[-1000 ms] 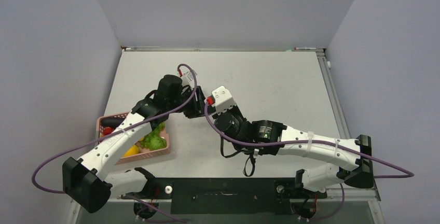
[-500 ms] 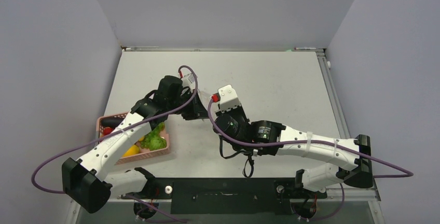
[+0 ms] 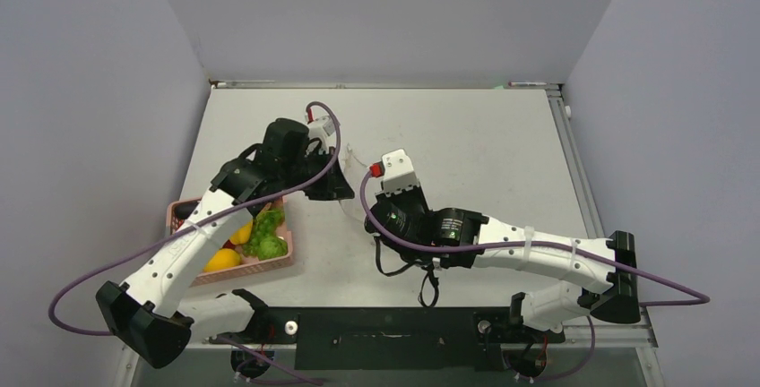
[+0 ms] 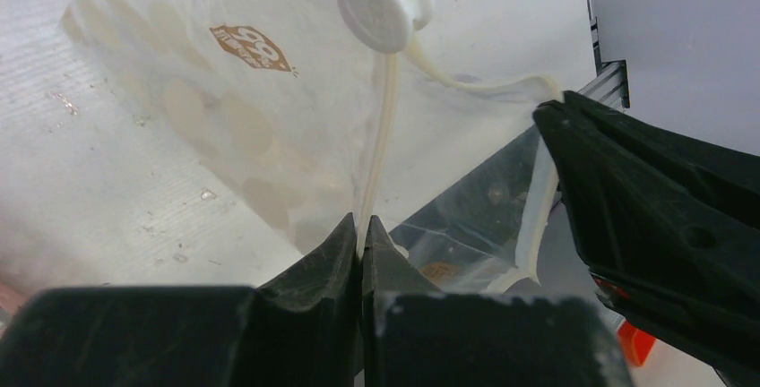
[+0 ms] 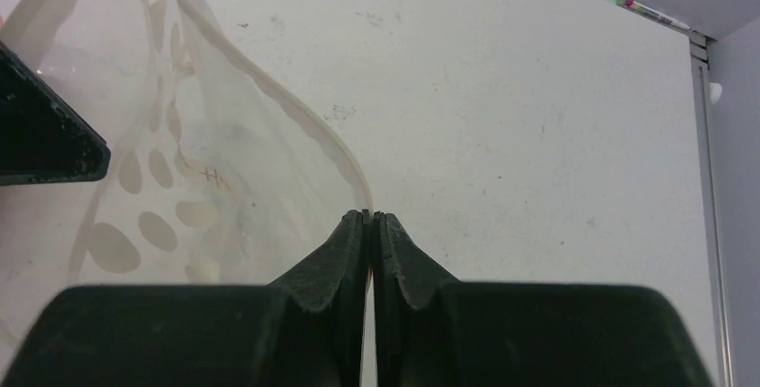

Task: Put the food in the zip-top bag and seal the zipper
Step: Open the zipper of the food storage bag at the center of the board.

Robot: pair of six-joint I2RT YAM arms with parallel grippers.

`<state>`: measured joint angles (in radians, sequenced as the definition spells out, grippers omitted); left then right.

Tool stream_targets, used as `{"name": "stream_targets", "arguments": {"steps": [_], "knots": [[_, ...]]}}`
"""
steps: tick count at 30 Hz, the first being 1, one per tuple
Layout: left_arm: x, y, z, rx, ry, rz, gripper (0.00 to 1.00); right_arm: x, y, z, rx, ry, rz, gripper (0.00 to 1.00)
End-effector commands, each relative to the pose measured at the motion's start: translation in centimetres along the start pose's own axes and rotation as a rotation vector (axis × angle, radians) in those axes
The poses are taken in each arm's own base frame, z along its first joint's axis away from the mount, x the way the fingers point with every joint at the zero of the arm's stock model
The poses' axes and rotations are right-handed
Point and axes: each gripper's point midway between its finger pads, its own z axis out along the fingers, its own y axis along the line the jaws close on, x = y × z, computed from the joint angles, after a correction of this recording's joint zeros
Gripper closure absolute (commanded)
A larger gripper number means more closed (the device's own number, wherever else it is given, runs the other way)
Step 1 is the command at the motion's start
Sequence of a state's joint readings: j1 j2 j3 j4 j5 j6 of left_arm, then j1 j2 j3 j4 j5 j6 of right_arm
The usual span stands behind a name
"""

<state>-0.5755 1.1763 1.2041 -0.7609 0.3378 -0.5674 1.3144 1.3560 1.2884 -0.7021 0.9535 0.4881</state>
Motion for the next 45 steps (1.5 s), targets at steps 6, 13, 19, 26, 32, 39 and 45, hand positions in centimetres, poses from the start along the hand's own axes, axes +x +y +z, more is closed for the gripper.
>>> {"name": "stream_targets", "arguments": {"steps": [6, 13, 19, 26, 32, 39, 45], "knots": [[-1.2, -1.4, -3.0, -0.020, 0.045, 0.240, 1.00, -0.4, 0.1, 0.4, -0.091, 0.066, 0.088, 0.95], [-0.3, 0.7, -3.6, -0.178, 0.120, 0.335, 1.00, 1.0, -1.6, 1.4, -0.024, 0.119, 0.113, 0.95], [-0.6, 1.8, -3.9, -0.244, 0.112, 0.348, 1.00, 2.5, -2.5, 1.8, 0.004, 0.162, 0.144, 0.95], [-0.7, 1.7, -3.7, -0.243, 0.111, 0.352, 1.00, 1.3, -0.5, 1.0, -0.143, 0.154, 0.196, 0.82], [-0.7, 1.0, -3.3, -0.220, 0.112, 0.356, 1.00, -0.2, 0.5, 0.6, -0.209, 0.136, 0.223, 0.65], [-0.9, 0.8, -3.0, -0.220, 0.113, 0.358, 1.00, -2.4, 2.1, 0.3, -0.287, 0.100, 0.250, 0.45], [-1.0, 0.6, -2.9, -0.215, 0.108, 0.358, 1.00, -3.0, 3.8, 0.9, -0.322, 0.108, 0.241, 0.42]]}}
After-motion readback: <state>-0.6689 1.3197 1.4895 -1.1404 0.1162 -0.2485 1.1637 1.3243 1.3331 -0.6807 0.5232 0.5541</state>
